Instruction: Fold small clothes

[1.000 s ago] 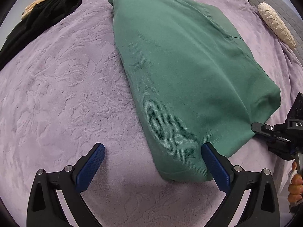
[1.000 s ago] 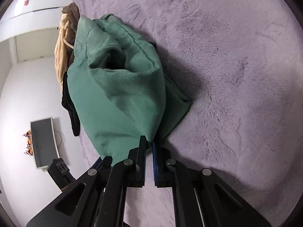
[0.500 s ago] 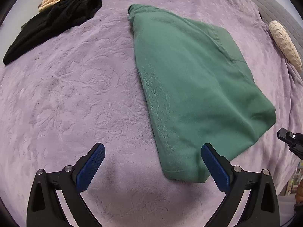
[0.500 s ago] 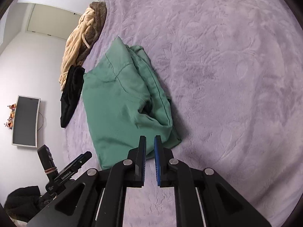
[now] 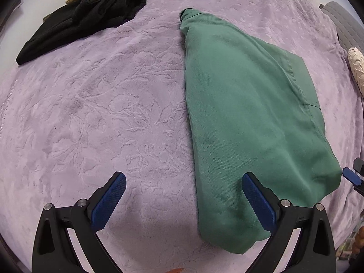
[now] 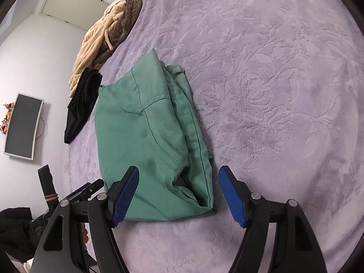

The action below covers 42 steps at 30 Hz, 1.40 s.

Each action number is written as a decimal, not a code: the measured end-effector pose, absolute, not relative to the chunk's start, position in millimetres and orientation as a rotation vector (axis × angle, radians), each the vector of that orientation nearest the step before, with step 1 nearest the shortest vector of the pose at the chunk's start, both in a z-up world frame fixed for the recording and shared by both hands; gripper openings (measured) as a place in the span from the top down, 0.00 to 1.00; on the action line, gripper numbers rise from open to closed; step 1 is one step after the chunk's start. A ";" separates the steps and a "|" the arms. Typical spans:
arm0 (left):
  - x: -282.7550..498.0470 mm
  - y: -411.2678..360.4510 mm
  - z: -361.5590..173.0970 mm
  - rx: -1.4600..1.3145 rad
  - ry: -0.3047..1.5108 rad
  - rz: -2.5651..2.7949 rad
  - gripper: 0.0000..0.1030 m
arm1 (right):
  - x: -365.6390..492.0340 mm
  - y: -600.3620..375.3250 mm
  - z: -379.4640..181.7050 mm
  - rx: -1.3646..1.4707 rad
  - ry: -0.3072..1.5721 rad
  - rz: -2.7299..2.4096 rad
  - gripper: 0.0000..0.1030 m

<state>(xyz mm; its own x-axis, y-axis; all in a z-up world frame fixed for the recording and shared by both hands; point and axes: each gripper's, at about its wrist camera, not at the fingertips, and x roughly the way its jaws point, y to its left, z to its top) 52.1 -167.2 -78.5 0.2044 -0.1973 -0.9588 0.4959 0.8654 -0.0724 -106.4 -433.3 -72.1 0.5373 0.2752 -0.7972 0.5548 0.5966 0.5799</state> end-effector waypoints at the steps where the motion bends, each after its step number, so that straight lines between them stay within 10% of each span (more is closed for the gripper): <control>1: 51.1 -169.1 -78.3 0.279 1.279 -0.487 0.01 | -102.9 -434.7 -74.0 0.953 1.035 -0.196 0.19; 42: 99.9 -240.9 -143.5 0.045 1.466 -0.722 0.01 | 22.7 -478.5 -179.5 1.202 1.026 0.119 0.16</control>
